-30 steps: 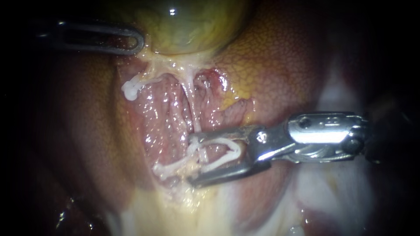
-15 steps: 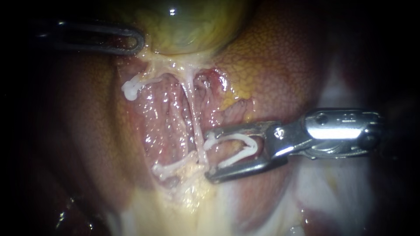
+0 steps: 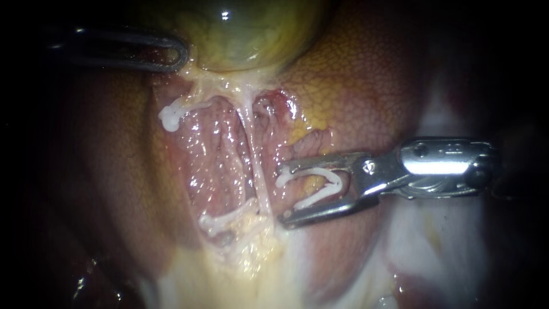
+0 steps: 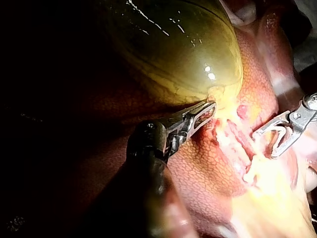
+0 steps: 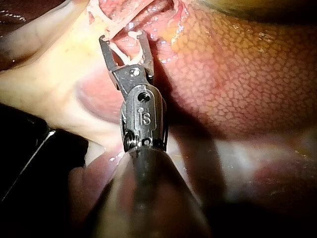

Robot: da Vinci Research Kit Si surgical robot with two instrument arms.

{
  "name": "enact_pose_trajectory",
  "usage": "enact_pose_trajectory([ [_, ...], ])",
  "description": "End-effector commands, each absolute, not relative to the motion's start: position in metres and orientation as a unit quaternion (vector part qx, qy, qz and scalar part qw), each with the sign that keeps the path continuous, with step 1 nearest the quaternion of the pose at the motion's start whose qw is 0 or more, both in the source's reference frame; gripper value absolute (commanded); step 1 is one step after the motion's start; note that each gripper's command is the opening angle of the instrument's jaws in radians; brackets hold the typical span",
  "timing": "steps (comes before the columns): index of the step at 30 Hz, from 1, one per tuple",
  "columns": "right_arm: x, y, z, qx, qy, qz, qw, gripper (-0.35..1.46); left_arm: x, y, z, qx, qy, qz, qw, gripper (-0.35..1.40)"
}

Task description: Clipping first clip right tube

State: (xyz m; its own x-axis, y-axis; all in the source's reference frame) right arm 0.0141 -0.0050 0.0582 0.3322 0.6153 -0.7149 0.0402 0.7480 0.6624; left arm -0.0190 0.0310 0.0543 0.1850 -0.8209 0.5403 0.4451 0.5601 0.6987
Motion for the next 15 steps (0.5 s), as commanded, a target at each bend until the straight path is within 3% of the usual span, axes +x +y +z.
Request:
enact_pose_trajectory([
  [1, 0.0142, -0.0050, 0.0584, 0.303, 0.545, 0.190, 0.758, 0.44, -0.0190, 0.0310, 0.0543, 0.197, -0.476, -0.425, 0.744, -0.35],
  [15, 0.0157, -0.0049, 0.0598, 0.330, 0.554, 0.196, 0.739, 0.44, -0.0190, 0.0310, 0.0543, 0.197, -0.476, -0.425, 0.744, -0.35],
])
